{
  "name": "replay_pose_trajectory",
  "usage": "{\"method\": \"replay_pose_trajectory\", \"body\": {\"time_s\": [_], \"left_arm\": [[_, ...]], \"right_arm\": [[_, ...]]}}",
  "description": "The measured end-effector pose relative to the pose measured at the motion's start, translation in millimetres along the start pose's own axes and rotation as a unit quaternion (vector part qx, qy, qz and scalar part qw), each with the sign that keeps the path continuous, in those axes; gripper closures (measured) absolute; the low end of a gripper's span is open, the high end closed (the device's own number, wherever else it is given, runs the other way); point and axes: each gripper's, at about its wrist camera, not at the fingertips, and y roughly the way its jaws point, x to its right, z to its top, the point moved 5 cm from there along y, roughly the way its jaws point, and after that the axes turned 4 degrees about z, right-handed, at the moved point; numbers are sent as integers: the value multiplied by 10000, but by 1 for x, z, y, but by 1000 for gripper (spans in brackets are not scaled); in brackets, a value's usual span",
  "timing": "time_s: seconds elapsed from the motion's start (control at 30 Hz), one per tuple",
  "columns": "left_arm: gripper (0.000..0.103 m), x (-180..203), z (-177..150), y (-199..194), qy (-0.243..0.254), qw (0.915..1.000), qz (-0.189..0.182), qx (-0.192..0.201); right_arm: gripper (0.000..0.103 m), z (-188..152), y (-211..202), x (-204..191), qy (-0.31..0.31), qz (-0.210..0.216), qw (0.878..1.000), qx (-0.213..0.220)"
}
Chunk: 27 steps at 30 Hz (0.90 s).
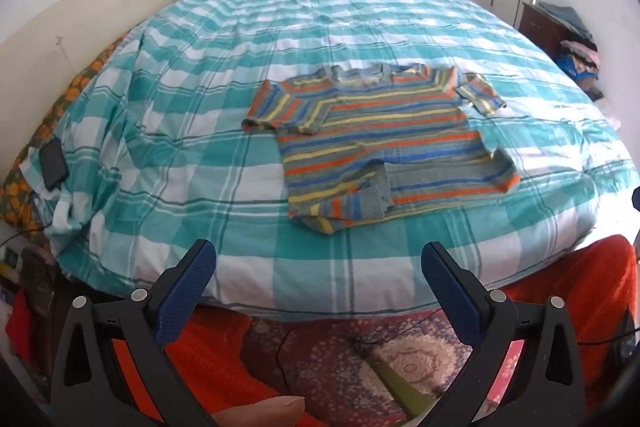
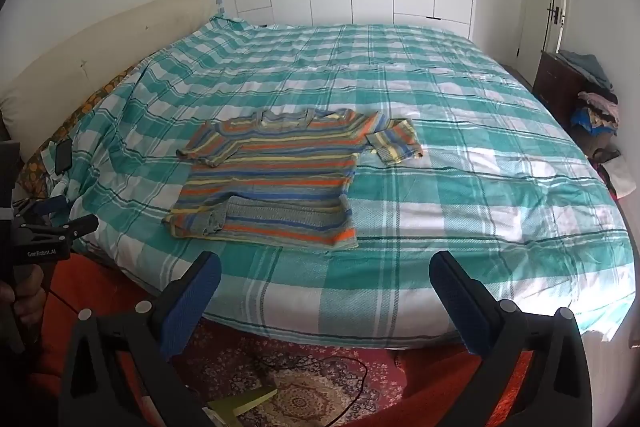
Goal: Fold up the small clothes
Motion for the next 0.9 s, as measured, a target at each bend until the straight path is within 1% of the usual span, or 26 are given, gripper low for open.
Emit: {"method": "replay_pose_trajectory", "body": {"time_s": [0.03,0.1,0.13,0.17,0.27,0.33,0.47,0.73,0.9], "left_arm": [[1,0,0,0,5,10000,-5,2],[1,0,0,0,44,10000,3,26],[0,1,0,0,67,10000,3,31],[0,-5,-6,0,18,10000,-22,62],[0,-10,-11,0,16,10000,-19,43],[0,3,-5,5,110,9997,154,-158],[0,1,-8,9,74,9998,85,-169],[0,0,-10,9,55,9999,36,-157],[0,0,-9,8,60,9999,19,-124]], "right_arm": [[0,-2,-2,-4,-50,-24,10000,61],[0,-1,3,-11,-118,-20,9999,5],[0,-1,3,-13,-136,2,9999,51],[0,-2,3,-14,-141,22,9999,80],[0,-2,4,-18,-166,30,9998,124],[0,-1,6,-20,-161,44,9998,116],[0,0,9,-22,-164,98,9998,67],[0,-1,8,-27,-149,239,9995,115],[0,-3,12,-27,-130,272,9995,-15]]}}
